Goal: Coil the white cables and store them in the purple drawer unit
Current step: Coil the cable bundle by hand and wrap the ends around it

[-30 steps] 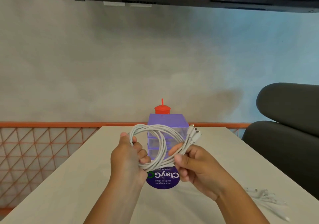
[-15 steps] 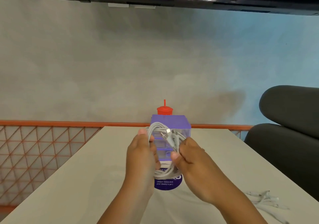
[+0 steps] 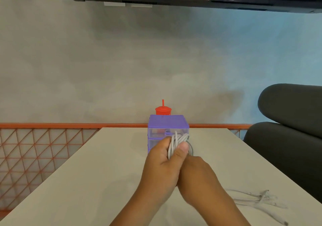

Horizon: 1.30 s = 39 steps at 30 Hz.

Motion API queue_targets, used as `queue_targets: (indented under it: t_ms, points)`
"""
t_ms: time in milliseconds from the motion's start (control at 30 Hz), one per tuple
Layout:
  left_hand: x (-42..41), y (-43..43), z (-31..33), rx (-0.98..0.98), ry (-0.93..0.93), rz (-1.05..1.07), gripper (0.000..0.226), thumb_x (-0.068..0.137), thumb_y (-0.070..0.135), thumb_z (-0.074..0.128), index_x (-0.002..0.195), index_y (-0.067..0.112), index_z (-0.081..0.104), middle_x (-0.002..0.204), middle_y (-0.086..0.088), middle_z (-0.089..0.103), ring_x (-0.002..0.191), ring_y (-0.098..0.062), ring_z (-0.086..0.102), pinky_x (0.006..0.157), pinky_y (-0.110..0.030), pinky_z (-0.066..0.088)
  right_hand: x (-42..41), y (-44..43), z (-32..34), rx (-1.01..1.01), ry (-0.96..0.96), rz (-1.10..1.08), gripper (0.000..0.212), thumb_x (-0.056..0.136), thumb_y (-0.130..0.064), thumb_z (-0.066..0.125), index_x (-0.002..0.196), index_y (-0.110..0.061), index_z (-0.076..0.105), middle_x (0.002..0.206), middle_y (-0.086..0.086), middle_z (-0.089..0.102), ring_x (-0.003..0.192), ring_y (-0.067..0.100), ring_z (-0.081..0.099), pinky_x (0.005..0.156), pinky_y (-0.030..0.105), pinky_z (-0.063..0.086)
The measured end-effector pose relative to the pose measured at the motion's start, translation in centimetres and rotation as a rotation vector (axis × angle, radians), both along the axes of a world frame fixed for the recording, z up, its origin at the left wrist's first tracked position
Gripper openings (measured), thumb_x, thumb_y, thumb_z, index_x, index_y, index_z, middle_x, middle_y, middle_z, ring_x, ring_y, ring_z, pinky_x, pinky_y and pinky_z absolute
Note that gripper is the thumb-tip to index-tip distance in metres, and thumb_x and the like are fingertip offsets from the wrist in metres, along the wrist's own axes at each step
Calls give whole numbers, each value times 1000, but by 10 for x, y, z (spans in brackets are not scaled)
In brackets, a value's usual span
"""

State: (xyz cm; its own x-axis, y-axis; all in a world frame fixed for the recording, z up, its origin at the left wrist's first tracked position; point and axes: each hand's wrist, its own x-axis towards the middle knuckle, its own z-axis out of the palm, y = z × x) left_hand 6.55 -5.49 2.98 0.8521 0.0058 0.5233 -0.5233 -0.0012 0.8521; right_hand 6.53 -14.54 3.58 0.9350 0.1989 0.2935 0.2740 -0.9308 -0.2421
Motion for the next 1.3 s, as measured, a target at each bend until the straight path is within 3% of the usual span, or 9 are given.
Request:
queue_targets:
  t_ms: [67, 167, 300, 467, 733, 967, 1100, 1200, 1300]
  points:
    - [-1, 2, 4, -46, 37, -51, 26, 76, 41, 52, 85, 22, 69, 64, 7, 62, 61, -5, 56, 55, -20, 47, 8, -5, -1, 67, 64, 3, 10, 90, -15, 43, 83, -18, 50, 76, 2, 54, 65, 19, 47, 50, 20, 33]
    - [-1, 10, 13, -222, 133, -79, 18, 86, 30, 60, 75, 15, 62, 42, 9, 44, 36, -4, 40, 39, -16, 35, 14, -12, 2, 395, 117, 12, 32, 91, -29, 50, 62, -16, 44, 69, 13, 62, 58, 22, 54, 59, 31, 46]
    - [3, 28, 25, -495, 205, -136, 29, 84, 36, 47, 71, 11, 48, 40, 7, 24, 31, -4, 19, 33, -13, 20, 10, -10, 8, 836, 98, 77, 34, 86, -32, 61, 62, -10, 53, 48, 2, 57, 36, 9, 49, 40, 17, 40]
    - [6, 37, 27, -643, 223, -185, 35, 94, 36, 41, 69, 12, 48, 40, 6, 22, 30, -4, 19, 31, -12, 21, 9, -4, 8, 890, 38, 107, 36, 91, -31, 52, 61, -13, 59, 49, -4, 56, 40, 3, 50, 49, 19, 44]
    - [6, 35, 26, -700, 228, -242, 34, 91, 38, 41, 69, 13, 47, 39, 7, 23, 29, -4, 20, 33, -10, 22, 13, -5, 5, 1438, 739, 212, 48, 71, -43, 60, 100, -5, 66, 78, 10, 71, 60, 17, 67, 52, 24, 53]
    - [7, 29, 23, -750, 270, -258, 30, 82, 38, 49, 65, 13, 50, 38, 6, 23, 28, -4, 20, 30, -11, 21, 16, 1, 1, 1849, 761, 413, 39, 99, -26, 33, 112, 1, 57, 97, 24, 69, 83, 34, 69, 67, 38, 58]
    - [7, 26, 22, -765, 300, -262, 29, 80, 38, 50, 66, 12, 48, 37, 5, 22, 27, -4, 20, 30, -11, 22, 20, 3, -3, 2031, 817, 566, 48, 83, -18, 59, 124, 5, 52, 122, 27, 57, 119, 38, 52, 98, 49, 44]
    - [7, 26, 21, -752, 336, -260, 34, 88, 38, 47, 66, 12, 50, 38, 5, 22, 28, -4, 19, 30, -10, 21, 19, 3, -1, 2062, 756, 553, 42, 70, -7, 68, 110, 3, 63, 105, 22, 66, 82, 26, 70, 69, 33, 59]
    - [2, 19, 20, -678, 360, -274, 32, 82, 39, 50, 68, 11, 49, 40, 4, 22, 29, -5, 19, 30, -12, 24, 14, 2, 2, 2076, 684, 357, 15, 80, 6, 48, 82, -3, 61, 59, 10, 52, 34, 9, 48, 34, 16, 42]
